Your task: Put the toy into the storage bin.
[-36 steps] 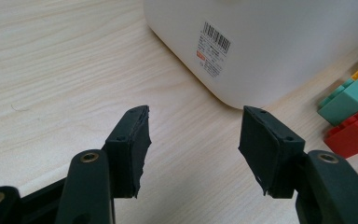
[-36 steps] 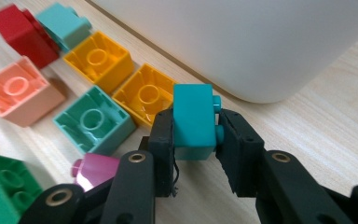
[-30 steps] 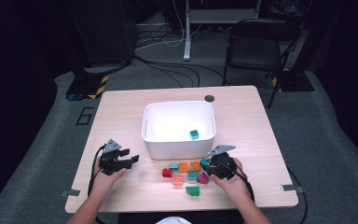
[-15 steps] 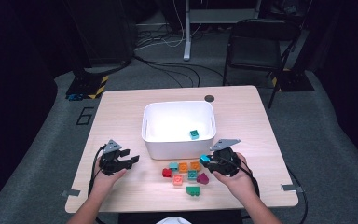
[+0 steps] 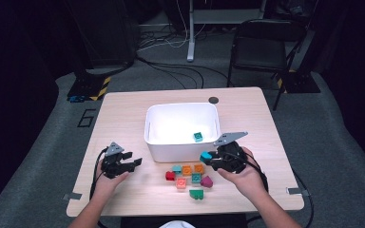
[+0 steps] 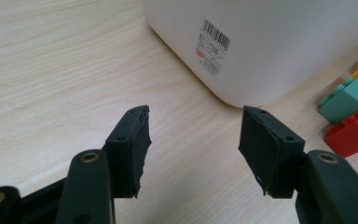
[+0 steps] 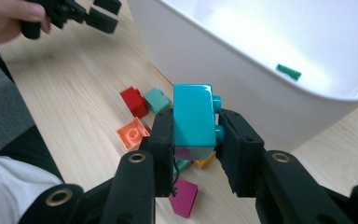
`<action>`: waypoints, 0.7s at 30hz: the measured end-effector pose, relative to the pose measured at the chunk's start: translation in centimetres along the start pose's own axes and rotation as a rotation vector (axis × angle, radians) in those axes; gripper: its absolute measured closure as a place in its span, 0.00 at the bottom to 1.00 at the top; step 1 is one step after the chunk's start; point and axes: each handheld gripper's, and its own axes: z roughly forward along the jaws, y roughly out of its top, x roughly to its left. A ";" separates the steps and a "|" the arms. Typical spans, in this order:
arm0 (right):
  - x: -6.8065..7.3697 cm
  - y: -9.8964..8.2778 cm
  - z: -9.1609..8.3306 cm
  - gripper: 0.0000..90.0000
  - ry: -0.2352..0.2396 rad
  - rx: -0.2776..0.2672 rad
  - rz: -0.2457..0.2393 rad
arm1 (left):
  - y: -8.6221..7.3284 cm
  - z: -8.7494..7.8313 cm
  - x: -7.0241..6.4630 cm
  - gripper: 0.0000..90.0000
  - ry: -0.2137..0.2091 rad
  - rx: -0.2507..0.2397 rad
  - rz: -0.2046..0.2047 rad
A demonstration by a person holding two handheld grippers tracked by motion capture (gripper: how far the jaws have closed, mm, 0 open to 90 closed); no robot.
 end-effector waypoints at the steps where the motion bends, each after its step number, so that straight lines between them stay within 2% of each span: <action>1: 0.0 0.3 -0.2 0.74 0.003 -0.004 -0.001 | 0.0 0.0 0.0 0.47 0.001 -0.001 -0.002; 10: -0.1 3.0 -2.3 0.74 -0.009 -0.050 -0.027 | 0.0 0.0 0.1 0.47 0.000 -0.004 -0.002; 15: -0.5 4.3 -2.4 0.74 -0.025 -0.061 -0.046 | 0.0 0.0 0.0 0.47 0.000 -0.002 0.000; 21: -1.0 6.0 -2.0 0.74 -0.037 -0.080 -0.038 | 0.0 0.0 0.0 0.47 0.001 -0.002 -0.001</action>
